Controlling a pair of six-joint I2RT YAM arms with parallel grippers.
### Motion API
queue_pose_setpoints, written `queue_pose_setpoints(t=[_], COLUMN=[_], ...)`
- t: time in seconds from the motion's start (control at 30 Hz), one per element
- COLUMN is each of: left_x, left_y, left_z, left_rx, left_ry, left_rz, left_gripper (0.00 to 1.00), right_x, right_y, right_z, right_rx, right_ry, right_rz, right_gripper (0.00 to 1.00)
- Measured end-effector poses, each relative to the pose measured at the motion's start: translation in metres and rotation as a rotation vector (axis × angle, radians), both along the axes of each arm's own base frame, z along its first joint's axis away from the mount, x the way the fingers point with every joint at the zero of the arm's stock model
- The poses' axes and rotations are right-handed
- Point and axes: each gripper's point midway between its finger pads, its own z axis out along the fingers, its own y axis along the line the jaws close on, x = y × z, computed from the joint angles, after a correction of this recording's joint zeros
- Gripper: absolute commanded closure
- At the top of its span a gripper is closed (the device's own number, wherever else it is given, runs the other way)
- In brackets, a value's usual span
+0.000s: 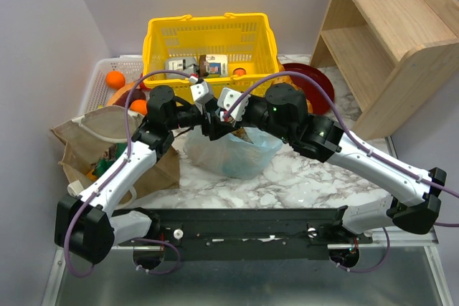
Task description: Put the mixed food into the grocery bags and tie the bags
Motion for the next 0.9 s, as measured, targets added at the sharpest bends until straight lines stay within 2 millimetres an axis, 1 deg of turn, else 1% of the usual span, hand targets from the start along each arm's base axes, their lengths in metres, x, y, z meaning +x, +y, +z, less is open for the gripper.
queue_pose_setpoints(t=[0.03,0.07,0.1,0.13,0.2,0.23,0.27,0.33,0.37,0.4,0.47,0.53,0.6,0.67,0.73,0.77,0.83,0.9], left_x=[0.0,0.001,0.001,0.001,0.003,0.004,0.006,0.01,0.013,0.015,0.02,0.025,0.028,0.03,0.031,0.031,0.032,0.033], left_y=[-0.001,-0.001,-0.001,-0.001,0.0,0.0,0.001,0.001,0.002,0.004,0.008,0.012,0.015,0.018,0.02,0.02,0.022,0.024], left_z=[-0.001,-0.002,-0.003,-0.004,-0.007,-0.009,-0.011,-0.013,-0.015,-0.017,-0.024,-0.029,-0.032,-0.034,-0.037,-0.038,-0.041,-0.043], left_rx=[0.002,0.004,0.005,0.006,0.011,0.015,0.018,0.021,0.026,0.029,0.044,0.052,0.056,0.054,0.055,0.056,0.057,0.059], left_ry=[0.003,0.007,0.016,0.015,0.041,0.051,0.06,0.073,0.087,0.097,0.128,0.154,0.181,0.205,0.227,0.236,0.256,0.27], left_rz=[0.001,0.004,0.008,0.012,0.028,0.037,0.05,0.08,0.101,0.118,0.166,0.202,0.231,0.246,0.253,0.256,0.264,0.272], left_gripper=[0.42,0.49,0.58,0.81,1.0,1.0,1.0,1.0,1.0,1.0,1.0,1.0,1.0,1.0,1.0,1.0,1.0,1.0], right_x=[0.0,0.0,0.0,0.0,0.002,0.004,0.005,0.008,0.012,0.016,0.02,0.023,0.032,0.044,0.05,0.049,0.047,0.047], right_y=[0.0,0.0,0.0,0.0,-0.001,-0.002,-0.003,-0.006,-0.009,-0.012,-0.02,-0.034,-0.059,-0.093,-0.119,-0.127,-0.136,-0.143], right_z=[0.0,-0.001,-0.001,-0.001,-0.001,-0.001,-0.002,-0.004,-0.005,-0.005,-0.005,-0.003,0.007,0.021,0.026,0.026,0.016,-0.005], right_rx=[0.0,-0.001,0.0,0.002,0.008,0.013,0.018,0.035,0.042,0.058,0.089,0.133,0.206,0.302,0.362,0.39,0.42,0.425], right_ry=[0.0,0.001,0.001,0.002,0.007,0.012,0.019,0.043,0.051,0.063,0.083,0.122,0.165,0.199,0.232,0.255,0.308,0.375], right_rz=[0.001,0.001,0.001,0.0,-0.008,-0.014,-0.02,-0.037,-0.051,-0.065,-0.085,-0.091,-0.124,-0.2,-0.265,-0.281,-0.296,-0.318], right_gripper=[0.99,0.99,0.99,0.99,0.99,0.99,0.72,0.39,0.2,0.15,0.09,0.09,0.09,0.1,0.1,0.1,0.1,0.1])
